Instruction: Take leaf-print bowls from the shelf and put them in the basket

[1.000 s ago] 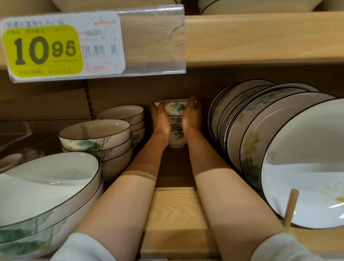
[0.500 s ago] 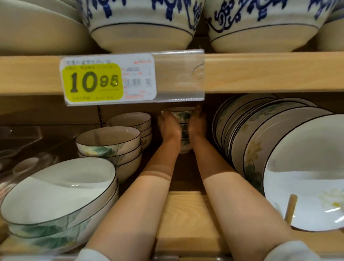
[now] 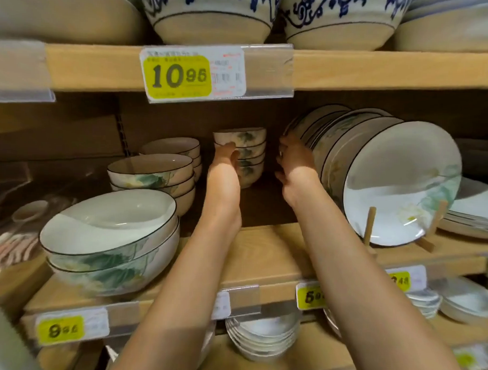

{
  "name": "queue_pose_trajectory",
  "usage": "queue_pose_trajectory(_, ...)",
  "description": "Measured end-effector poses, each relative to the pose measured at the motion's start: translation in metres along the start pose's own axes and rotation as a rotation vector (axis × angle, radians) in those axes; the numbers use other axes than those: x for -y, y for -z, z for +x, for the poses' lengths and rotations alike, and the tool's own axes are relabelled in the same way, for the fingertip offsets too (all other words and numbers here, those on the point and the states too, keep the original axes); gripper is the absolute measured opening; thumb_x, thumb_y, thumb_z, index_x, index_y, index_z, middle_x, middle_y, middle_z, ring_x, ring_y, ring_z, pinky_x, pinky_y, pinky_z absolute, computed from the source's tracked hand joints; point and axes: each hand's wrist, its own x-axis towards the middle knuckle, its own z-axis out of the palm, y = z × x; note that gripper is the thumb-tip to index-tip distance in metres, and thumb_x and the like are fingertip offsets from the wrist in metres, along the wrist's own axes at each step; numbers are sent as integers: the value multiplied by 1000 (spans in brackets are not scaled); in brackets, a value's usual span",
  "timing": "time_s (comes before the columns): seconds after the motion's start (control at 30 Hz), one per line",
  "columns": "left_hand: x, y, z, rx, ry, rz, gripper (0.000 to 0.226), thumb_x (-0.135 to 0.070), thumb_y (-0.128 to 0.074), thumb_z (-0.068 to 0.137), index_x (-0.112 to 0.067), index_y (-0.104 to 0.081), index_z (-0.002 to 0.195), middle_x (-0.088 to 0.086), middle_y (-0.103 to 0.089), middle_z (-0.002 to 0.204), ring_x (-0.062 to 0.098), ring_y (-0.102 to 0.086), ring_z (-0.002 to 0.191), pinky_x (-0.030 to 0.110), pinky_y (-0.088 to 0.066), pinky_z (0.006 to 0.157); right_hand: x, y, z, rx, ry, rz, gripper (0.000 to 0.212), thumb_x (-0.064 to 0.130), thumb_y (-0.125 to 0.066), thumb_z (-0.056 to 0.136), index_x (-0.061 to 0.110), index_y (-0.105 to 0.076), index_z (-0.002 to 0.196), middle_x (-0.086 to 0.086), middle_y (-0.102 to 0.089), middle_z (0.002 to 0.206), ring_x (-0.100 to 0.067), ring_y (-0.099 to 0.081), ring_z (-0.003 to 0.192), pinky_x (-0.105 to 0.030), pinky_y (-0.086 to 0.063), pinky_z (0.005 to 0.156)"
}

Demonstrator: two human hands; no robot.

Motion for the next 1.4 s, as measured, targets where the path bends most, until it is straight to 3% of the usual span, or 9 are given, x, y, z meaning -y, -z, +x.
queue_pose_trajectory(0.1,14,28,-44,98,-84,24,37,-25,-35,101,-13,-58,127,9,-64,126,22,-58,121,35,-41,107,-8,26,-40,4,14,30,28,27,-38,102,20,-58,121,1,-58,125,-19,-56,113,-37,-43,96)
queue_pose_trajectory(0.17,26,46,-66,100,-88,92,35,-25,-34,101,-14,-62,119,7,-69,118,19,-64,113,35,-47,101,-16,44,-65,10,3,28,25,27,-36,103,22,-60,109,-2,-62,125,-21,-59,114,-41,-45,101)
queue_pose_trajectory(0.37,53,80,-130,51,-68,171,30,-23,-39,100,-11,-66,108,5,-76,101,17,-71,100,34,-53,91,-42,91,-141,107,-151,115,27,27,-43,100,14,-66,108,-3,-75,103,-17,-71,98,-35,-53,90)
queue_pose_trajectory(0.53,73,97,-196,-112,-62,162,28,-19,-42,99,-7,-66,107,9,-76,99,21,-72,98,34,-55,88,-58,138,-187,177,-237,153,27,20,-42,100,8,-65,104,-10,-75,100,-21,-72,96,-36,-53,88)
queue_pose_trajectory(0.63,85,110,-242,-218,-65,169,27,-16,-43,98,-6,-67,103,11,-76,96,21,-73,93,26,-60,77,-69,164,-211,225,-315,108,23,17,-46,98,6,-67,99,-13,-75,98,-22,-72,94,-35,-53,87)
queue_pose_trajectory(0.77,94,138,-302,-373,-27,217,27,-14,-41,97,-8,-67,102,12,-76,96,20,-73,92,27,-55,79,-93,180,-250,306,-431,72,23,15,-47,96,4,-67,97,-14,-75,95,-22,-73,91,-27,-56,75)
queue_pose_trajectory(0.97,81,200,-383,-612,-66,278,25,-13,-43,95,-9,-68,100,10,-77,94,19,-71,86,32,-52,84,-125,161,-311,501,-530,-28,22,13,-47,97,4,-67,100,-14,-75,95,-22,-73,91,-32,-53,82)
queue_pose_trajectory(1.2,62,285,-456,-756,-61,389,30,-3,-39,96,-9,-69,97,9,-77,93,21,-71,86,33,-52,81,-164,104,-383,700,-571,-155,24,14,-49,97,4,-70,102,-14,-75,95,-25,-72,94,-37,-53,88)
queue_pose_trajectory(1.4,32,380,-509,-889,-31,365,27,-2,-40,96,-2,-67,98,13,-75,92,21,-67,79,30,-51,75,-219,33,-454,750,-623,-261,21,15,-52,94,6,-71,94,-12,-76,89,-21,-73,83,-31,-52,75)
